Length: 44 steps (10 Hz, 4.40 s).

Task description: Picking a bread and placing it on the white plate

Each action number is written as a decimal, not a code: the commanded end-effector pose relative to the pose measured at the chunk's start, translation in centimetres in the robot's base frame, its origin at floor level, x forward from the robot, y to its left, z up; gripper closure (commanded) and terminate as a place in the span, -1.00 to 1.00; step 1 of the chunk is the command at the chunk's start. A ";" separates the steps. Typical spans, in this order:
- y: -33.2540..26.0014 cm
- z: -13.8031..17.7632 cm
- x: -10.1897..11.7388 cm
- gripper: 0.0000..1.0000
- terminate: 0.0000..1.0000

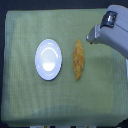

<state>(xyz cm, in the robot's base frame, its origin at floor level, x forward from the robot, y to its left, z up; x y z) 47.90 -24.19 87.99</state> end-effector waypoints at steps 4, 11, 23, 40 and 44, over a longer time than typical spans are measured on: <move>9.9 -7.9 2.8 -1.00 -1.00; 11.8 -13.1 2.7 -1.00 -1.00; 10.4 -15.6 1.1 1.00 -1.00; 9.8 -11.2 2.3 1.00 -1.00; 11.3 -3.8 1.9 1.00 -1.00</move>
<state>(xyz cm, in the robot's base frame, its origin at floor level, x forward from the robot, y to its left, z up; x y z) 49.66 -14.34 77.80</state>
